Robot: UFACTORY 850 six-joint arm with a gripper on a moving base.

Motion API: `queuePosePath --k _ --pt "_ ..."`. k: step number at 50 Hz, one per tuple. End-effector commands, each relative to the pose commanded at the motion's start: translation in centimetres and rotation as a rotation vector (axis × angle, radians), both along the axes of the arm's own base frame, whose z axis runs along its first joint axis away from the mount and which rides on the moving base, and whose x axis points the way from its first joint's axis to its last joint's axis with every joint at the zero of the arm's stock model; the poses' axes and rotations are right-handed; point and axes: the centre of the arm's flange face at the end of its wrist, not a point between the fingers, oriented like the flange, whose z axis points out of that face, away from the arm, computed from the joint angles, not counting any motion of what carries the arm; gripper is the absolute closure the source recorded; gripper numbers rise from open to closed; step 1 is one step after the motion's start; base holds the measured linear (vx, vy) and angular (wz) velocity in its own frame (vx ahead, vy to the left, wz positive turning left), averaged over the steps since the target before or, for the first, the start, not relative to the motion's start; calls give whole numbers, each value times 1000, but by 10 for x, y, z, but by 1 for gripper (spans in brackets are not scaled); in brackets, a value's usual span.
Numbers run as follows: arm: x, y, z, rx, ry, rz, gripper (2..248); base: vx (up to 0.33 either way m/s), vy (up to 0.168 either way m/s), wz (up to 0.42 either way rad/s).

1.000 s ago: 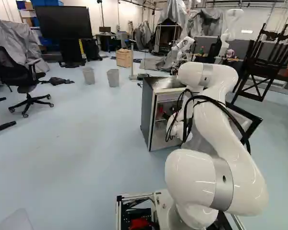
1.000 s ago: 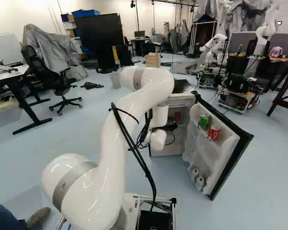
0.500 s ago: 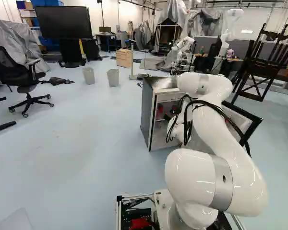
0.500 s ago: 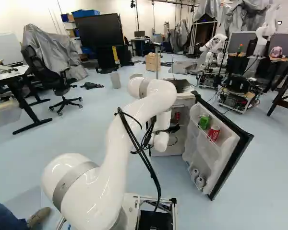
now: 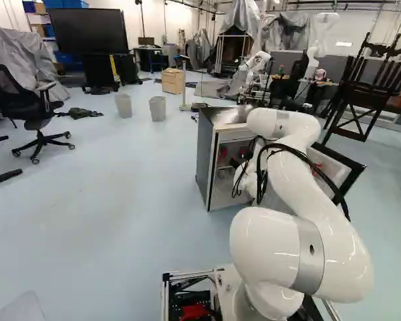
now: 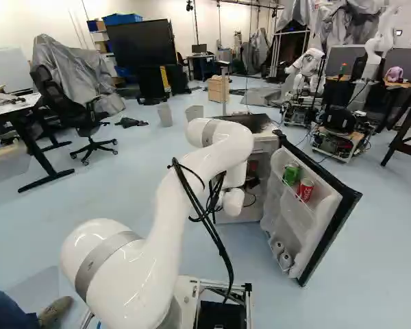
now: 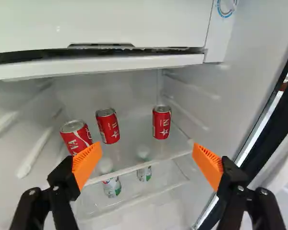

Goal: Grab a drink from the fridge

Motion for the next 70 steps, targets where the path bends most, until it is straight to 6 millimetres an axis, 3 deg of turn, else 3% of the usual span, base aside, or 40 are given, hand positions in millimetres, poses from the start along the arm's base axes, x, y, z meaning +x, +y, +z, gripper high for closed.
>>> queuePosePath --k 70 --pt "56 -31 -47 -10 95 -8 3 0 0 0"
